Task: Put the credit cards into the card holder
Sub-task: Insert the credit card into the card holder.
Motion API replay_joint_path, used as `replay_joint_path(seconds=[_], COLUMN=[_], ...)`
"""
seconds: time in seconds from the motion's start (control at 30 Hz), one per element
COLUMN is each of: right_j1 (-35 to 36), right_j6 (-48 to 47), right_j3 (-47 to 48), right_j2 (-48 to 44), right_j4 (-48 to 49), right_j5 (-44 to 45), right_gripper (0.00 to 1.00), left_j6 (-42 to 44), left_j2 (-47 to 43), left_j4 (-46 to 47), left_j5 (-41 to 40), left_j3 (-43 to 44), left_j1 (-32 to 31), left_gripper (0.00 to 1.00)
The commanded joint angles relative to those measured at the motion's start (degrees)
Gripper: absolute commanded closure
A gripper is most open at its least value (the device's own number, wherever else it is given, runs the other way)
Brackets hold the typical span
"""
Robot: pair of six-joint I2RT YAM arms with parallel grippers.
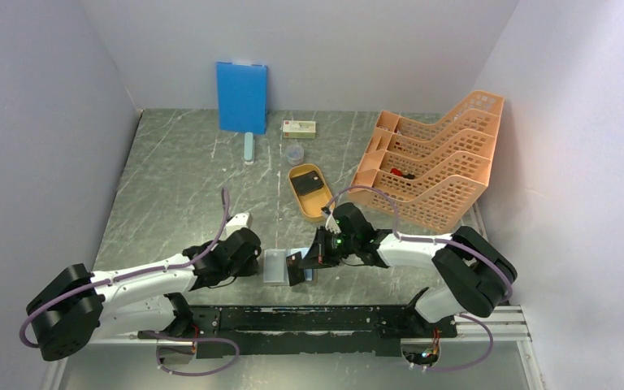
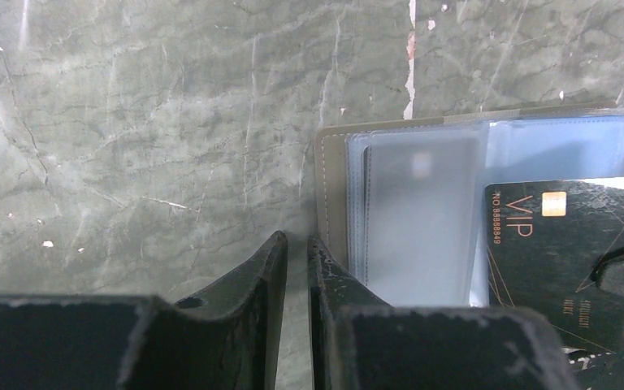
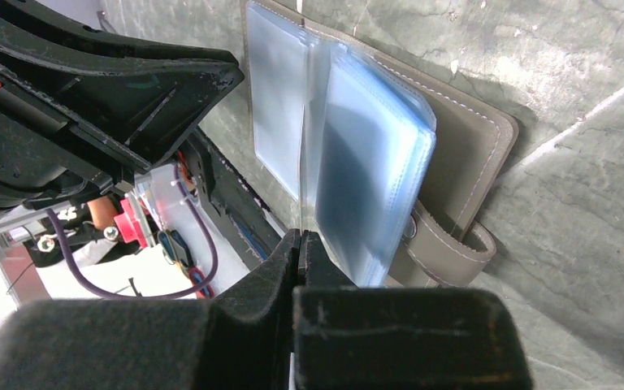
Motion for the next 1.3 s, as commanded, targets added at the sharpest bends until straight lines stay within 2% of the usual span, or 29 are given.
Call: replay_joint_path(seconds=[0.0,0.77,1.27], right_j1=[-0.5,-0.53,-0.49], right_j6=[0.34,2.82,4.93], right_j3=[-0.8,-0.59,-1.31], right_j2=[-0.22,5.58,7.01], right_j4=[0.9,7.47,9.92], right_j5=[-0.23,-3.29,2.09], right_gripper=[1.0,1.0,1.0], left_j6=[-0.41,-0.5,-0.63], left_j2=[0.26,1.97,1.9], left_j4=[1.33,3.61,4.1], left_j5=[0.01,1.78,2.43], left_j3=[-0.73,-1.5,-1.95], left_j1=[0.26,0.26,0.27], left_gripper=[0.79,0.8,0.8])
